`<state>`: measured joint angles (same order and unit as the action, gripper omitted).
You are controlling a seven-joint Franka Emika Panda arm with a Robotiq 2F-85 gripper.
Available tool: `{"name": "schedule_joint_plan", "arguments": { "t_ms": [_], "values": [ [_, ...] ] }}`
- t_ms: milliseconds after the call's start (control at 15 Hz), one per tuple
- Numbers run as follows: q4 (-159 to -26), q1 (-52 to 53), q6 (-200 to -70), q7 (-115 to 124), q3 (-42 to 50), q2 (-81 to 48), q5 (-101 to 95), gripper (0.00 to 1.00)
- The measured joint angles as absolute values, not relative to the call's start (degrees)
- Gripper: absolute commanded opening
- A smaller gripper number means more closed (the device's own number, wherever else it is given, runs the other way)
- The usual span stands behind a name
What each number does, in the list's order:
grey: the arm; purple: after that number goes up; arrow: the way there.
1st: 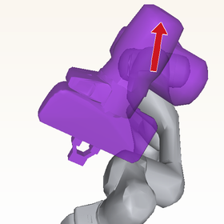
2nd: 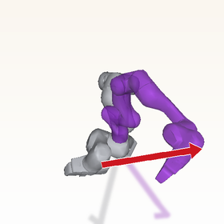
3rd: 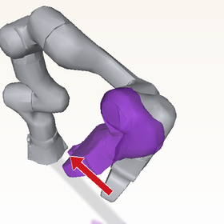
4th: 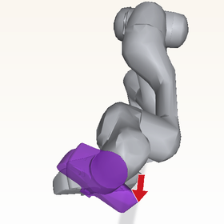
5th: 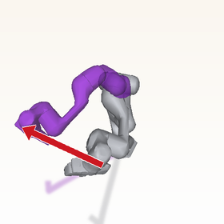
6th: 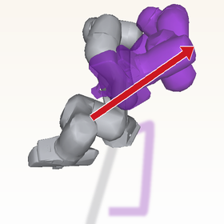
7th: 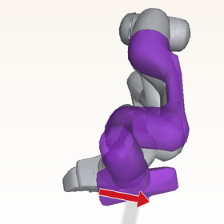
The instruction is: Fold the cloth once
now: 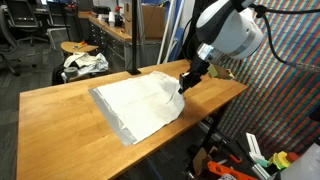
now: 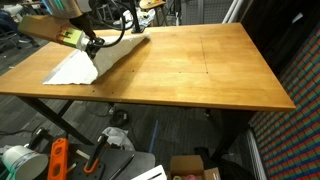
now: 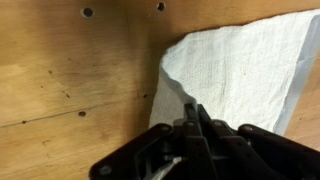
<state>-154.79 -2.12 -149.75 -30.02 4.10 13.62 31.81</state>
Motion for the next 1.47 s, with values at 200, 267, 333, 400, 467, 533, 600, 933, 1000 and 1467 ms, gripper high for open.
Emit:
{"name": "schedule_joint_plan", "arguments": {
  "t_ms": [200, 267, 333, 400, 467, 533, 600, 933, 1000, 1467],
  "values": [
    [-156.1, -1.5, -150.5, -28.9, 4.1, 14.9, 31.4, 0.05],
    [-156.3, -1.5, -150.5, -28.8, 4.1, 15.0, 31.4, 0.05],
    [-156.3, -1.5, -150.6, -28.8, 4.1, 15.1, 31.4, 0.05],
    [-156.4, -1.5, -150.7, -28.7, 4.1, 15.1, 31.4, 0.04],
    [-156.4, -1.5, -150.8, -28.7, 4.1, 15.1, 31.4, 0.04],
    [-156.4, -1.3, -150.8, -28.7, 4.4, 15.0, 31.4, 0.03],
    [-156.4, -0.9, -150.7, -28.6, 4.9, 14.8, 30.8, 0.03],
    [-156.7, -1.2, -150.9, -24.8, 6.2, 15.5, 22.0, 0.04],
    [-157.0, -1.2, -150.9, -23.7, 6.2, 16.1, 20.0, 0.04],
    [-157.1, -0.8, -151.2, -18.3, 4.6, 20.3, 9.4, 0.04]
  ]
}}
